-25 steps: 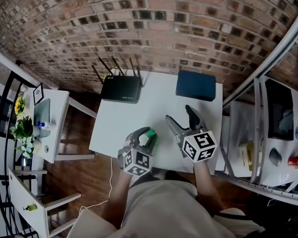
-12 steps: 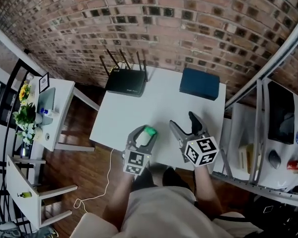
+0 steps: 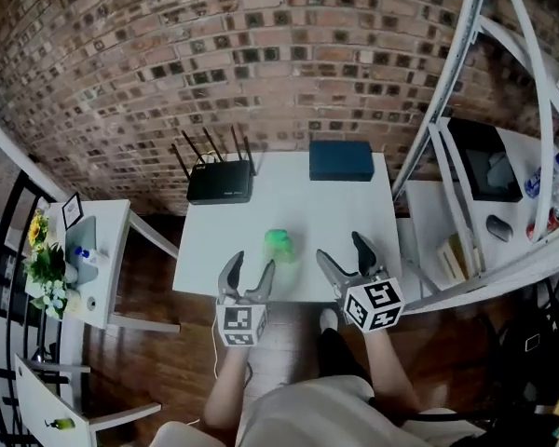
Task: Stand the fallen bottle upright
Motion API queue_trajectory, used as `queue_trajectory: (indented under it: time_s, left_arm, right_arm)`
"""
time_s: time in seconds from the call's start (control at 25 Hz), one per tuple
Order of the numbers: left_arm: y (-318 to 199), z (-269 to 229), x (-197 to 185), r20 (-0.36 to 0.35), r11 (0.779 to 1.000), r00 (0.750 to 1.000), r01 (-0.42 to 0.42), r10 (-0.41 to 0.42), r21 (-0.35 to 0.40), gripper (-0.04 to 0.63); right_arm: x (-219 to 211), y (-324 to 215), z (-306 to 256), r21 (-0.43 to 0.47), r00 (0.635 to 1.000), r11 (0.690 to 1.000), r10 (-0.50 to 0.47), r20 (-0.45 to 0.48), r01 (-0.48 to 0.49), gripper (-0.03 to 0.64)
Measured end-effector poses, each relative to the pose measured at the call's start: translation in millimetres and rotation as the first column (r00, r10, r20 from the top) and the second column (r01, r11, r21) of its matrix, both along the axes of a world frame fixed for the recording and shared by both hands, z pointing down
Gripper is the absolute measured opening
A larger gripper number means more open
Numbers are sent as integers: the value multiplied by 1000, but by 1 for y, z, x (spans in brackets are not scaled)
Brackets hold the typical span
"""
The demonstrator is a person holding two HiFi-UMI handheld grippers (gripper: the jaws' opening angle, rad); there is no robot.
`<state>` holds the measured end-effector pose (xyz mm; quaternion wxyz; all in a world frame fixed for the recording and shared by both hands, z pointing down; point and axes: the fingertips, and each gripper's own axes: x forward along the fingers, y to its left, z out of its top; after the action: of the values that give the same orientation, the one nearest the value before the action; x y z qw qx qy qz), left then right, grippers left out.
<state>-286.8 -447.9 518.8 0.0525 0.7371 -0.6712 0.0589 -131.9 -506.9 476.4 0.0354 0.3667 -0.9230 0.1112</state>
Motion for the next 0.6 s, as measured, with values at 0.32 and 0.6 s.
queue_trajectory:
  time_s: [0.32,0.6]
  left_arm:
    - [145,-13,-11,39,998,999,-36,34,47,311]
    - [202,-53,-24,-1,992,999,35,-35,117,285]
  right_arm:
    - [9,177,27,20,983,987,161,-91,-159,364]
    - [-10,211,-43,206,991,974,111,-71,-94,321]
